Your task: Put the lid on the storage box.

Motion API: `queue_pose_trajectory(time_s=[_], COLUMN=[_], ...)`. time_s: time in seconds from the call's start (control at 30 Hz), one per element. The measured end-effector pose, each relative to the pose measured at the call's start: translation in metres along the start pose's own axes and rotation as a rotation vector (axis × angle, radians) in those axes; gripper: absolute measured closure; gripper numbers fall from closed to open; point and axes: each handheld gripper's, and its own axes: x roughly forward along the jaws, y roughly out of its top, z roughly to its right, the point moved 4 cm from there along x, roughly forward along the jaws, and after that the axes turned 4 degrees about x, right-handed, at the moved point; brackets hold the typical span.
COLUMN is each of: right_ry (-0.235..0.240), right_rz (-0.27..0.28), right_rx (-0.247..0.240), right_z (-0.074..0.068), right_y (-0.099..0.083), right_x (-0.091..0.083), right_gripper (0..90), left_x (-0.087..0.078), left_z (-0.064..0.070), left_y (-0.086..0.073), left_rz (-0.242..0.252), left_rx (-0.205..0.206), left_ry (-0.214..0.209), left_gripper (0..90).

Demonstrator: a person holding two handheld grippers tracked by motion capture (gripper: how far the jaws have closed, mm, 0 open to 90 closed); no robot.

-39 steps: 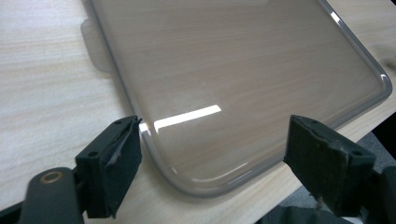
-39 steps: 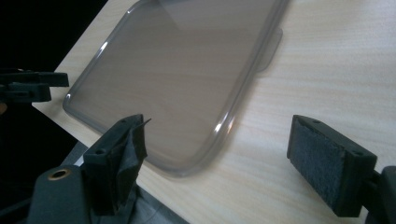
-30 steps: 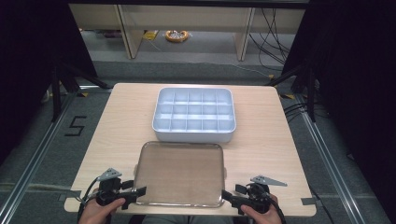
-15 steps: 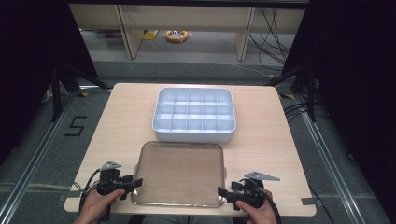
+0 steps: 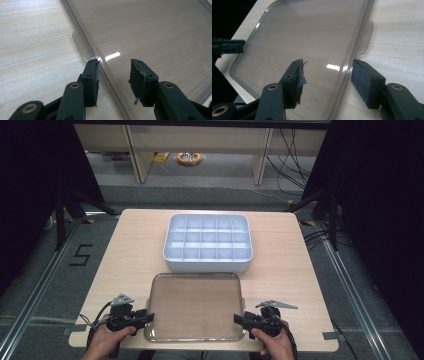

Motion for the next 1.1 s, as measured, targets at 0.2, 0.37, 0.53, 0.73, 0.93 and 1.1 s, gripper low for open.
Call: queue_pose_trajectory(time_s=[0.2,0.37,0.53,0.73,0.93,1.1], right_ry=[0.039,0.059,0.066,0.129,0.118,0.138], right_rz=[0.029,0.048,0.036,0.083,0.072,0.075], right_rx=[0.138,0.181,0.249,0.215,0.159,0.069], right_z=[0.002,0.006,0.002,0.007,0.001,-0.003], right_y=[-0.004,-0.008,-0.01,-0.009,-0.008,-0.007], right_x=[-0.003,-0.006,-0.013,-0.021,-0.025,-0.028], right_gripper=[44.2,47.4,52.7,63.6,62.7,62.6], left_x=[-0.002,-0.002,-0.003,0.0,0.001,0.002], left_z=[0.008,0.012,0.017,0.03,0.028,0.028], left_y=[-0.004,-0.005,-0.006,-0.008,-0.008,-0.007], left_rz=[-0.012,-0.011,-0.016,-0.027,-0.033,-0.019], left_rx=[0.019,0.018,0.057,0.099,0.09,0.049], left_ry=[0.006,0.009,0.014,-0.019,-0.049,-0.051], left_gripper=[55.4,54.3,53.5,54.3,50.3,38.6])
